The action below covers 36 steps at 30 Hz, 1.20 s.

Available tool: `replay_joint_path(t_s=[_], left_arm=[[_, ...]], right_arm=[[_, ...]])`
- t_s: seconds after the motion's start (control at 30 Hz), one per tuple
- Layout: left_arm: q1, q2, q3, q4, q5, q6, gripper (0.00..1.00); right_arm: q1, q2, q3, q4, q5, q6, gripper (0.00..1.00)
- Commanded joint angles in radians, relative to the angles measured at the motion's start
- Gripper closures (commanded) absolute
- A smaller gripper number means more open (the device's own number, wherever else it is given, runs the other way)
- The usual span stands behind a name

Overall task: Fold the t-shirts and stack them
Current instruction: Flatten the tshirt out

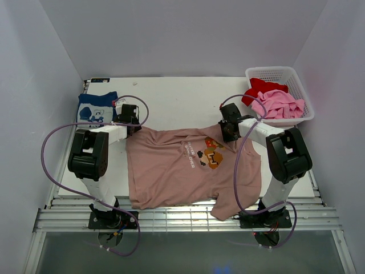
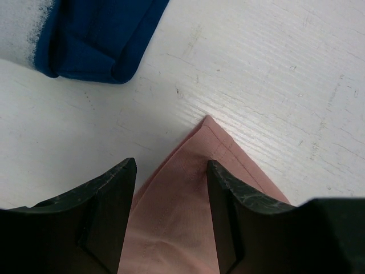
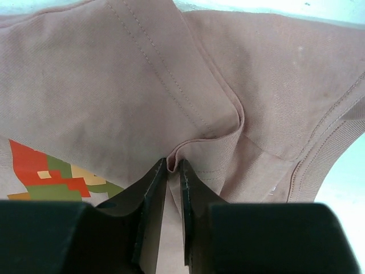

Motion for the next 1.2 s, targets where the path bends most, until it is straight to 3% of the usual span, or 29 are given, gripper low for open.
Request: replay_joint_path(t_s=[0.0, 0.13, 0.3, 0.7, 1.17], left_arm=[[0.012, -0.019, 0.032, 0.007, 0.017, -0.007, 0.36], [0.016, -0.006, 0.042, 0.007, 0.029, -0.011, 0.37], [0.020, -0.001, 0.044, 0.009, 0.032, -0.011, 0.37], [0.040, 0.074, 0.108, 0.029, 0.069, 0.010, 0.36], [0.038, 0.100, 0.102, 0.038, 0.135, -0.007, 0.40]], right_arm=[[0.002, -0.015, 0.013, -0.029, 0.029, 0.001, 0.78], [0.002, -0.032, 0.024, -0.043, 0.044, -0.008, 0.76], [0.003, -0.049, 0.015, -0.042, 0.058, -0.011, 0.92], [0.000, -0.147, 0.042, -0.097, 0.124, -0.027, 0.92], [-0.006, -0.149, 0.035, -0.104, 0.119, -0.022, 0.92]])
